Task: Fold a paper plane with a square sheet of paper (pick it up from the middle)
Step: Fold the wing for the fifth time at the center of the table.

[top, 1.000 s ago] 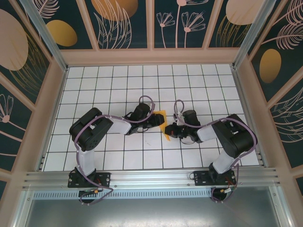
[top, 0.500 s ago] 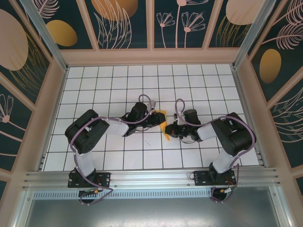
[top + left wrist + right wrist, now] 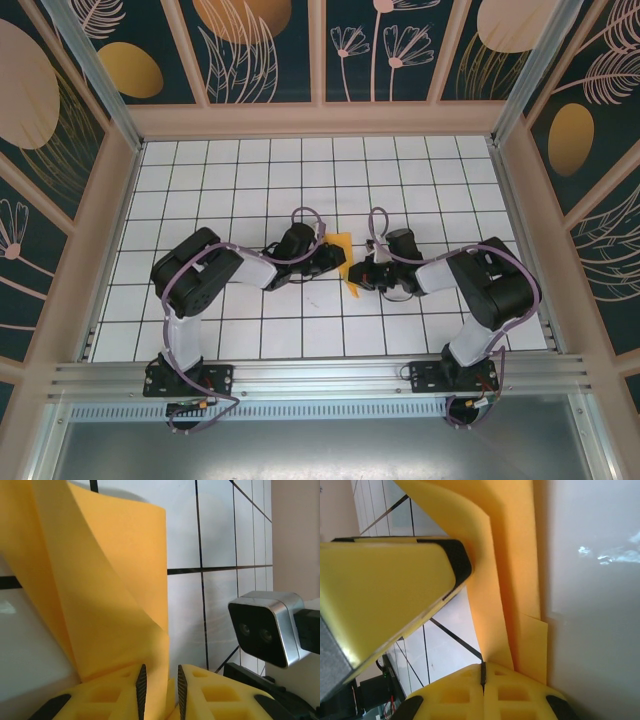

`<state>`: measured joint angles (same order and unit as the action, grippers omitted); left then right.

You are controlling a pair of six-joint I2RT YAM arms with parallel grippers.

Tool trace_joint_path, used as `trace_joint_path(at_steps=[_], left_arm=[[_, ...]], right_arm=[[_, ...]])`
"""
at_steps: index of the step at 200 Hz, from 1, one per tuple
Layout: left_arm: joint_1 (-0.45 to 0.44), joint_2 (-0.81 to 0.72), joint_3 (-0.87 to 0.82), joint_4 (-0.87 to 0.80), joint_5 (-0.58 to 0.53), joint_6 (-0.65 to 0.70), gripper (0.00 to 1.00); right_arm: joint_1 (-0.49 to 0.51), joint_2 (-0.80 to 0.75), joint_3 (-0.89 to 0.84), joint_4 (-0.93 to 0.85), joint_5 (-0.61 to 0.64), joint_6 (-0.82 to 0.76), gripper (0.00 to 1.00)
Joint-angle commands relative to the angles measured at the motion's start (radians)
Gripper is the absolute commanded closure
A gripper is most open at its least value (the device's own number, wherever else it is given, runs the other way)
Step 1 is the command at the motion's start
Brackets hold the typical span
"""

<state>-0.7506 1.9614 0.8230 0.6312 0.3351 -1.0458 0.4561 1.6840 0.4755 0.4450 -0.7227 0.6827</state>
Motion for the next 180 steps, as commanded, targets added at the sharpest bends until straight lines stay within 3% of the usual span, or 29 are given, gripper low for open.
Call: trace_joint_path(at_steps=[1,31,68,86,107,147,180], left_arm=[[0.036,0.012,0.038,-0.105,-0.117,0.061,0.73],[0.038,0.051,0.086,-0.19,-0.094,0.101,0.75],[0.038,0.096,0.117,-0.278,-0.082,0.129,0.76],[0.038,0.098,0.119,-0.33,-0.137,0.145,0.77],[0.046,0.084,0.13,-0.358,-0.178,0.173,0.77],[0.123,0.039,0.144,-0.388,-0.207,0.232,0.76],[0.16,0.071,0.284,-0.502,-0.227,0.278,0.75]], right_arm=[[-0.01,0.039,-0.036,-0.241,0.159,-0.065,1.0],[-0.008,0.036,-0.02,-0.274,0.122,-0.079,1.0],[0.001,0.008,0.022,-0.369,0.17,-0.108,1.0],[0.018,0.034,0.061,-0.448,0.239,-0.133,1.0],[0.033,0.052,0.049,-0.425,0.232,-0.128,1.0],[0.037,0.072,0.046,-0.428,0.236,-0.133,1.0],[0.038,0.062,0.056,-0.446,0.233,-0.141,1.0]])
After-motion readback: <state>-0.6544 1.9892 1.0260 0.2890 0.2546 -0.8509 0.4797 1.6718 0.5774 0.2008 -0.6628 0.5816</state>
